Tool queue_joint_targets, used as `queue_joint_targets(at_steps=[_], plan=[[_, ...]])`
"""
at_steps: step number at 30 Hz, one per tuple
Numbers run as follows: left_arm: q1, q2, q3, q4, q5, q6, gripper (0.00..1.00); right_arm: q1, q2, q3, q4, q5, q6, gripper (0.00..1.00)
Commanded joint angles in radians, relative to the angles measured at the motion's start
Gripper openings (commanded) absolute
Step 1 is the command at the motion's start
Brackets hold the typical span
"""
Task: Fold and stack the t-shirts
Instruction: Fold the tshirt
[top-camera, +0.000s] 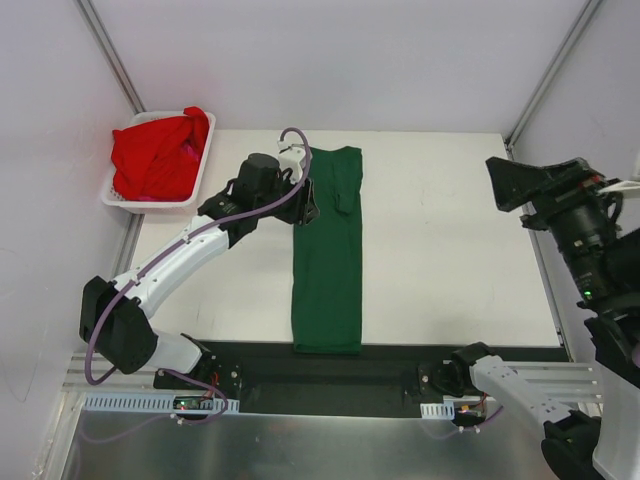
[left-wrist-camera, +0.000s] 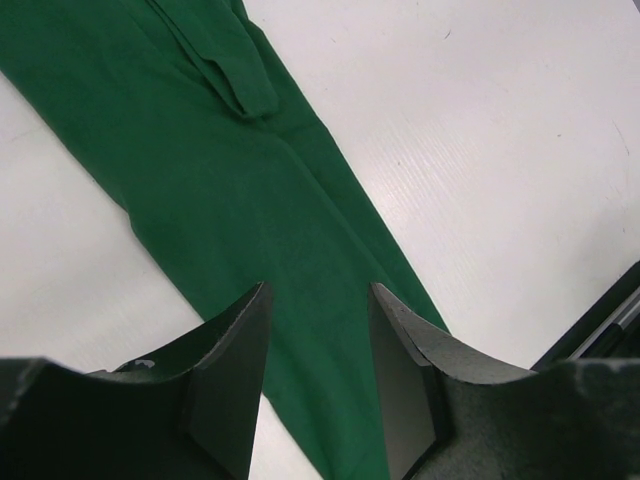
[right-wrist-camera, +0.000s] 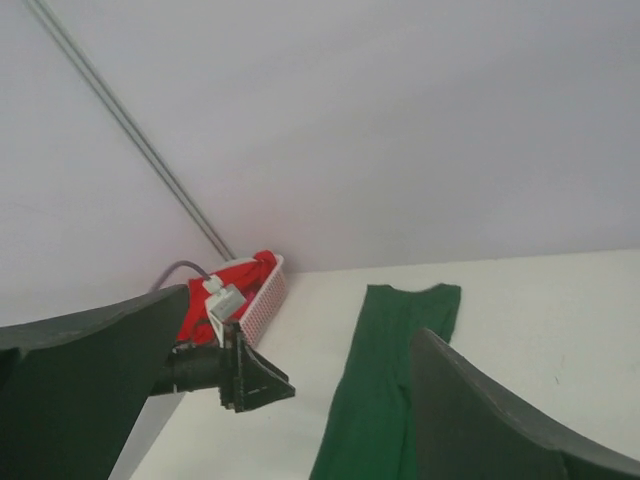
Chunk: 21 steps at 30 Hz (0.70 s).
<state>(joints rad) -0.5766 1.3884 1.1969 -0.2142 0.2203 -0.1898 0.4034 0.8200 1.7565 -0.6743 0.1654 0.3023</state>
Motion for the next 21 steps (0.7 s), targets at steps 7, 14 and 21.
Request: queue_joint_targets(at_steps=[7, 14, 21], plan=[[-0.02, 0.044, -0.019, 0.026, 0.022, 0.05, 0.43, -0.002, 0.034, -0.186, -0.048, 0.108, -0.048, 0.97], [-0.127, 0.107, -0.065, -0.068, 0.063, 0.047, 0.29, -0.003, 0.031, -0.225, -0.061, 0.12, -0.049, 0.96], [-0.207, 0.142, -0.194, -0.05, 0.007, -0.016, 0.0, -0.005, 0.03, -0.29, -0.074, 0.132, -0.068, 0.96]])
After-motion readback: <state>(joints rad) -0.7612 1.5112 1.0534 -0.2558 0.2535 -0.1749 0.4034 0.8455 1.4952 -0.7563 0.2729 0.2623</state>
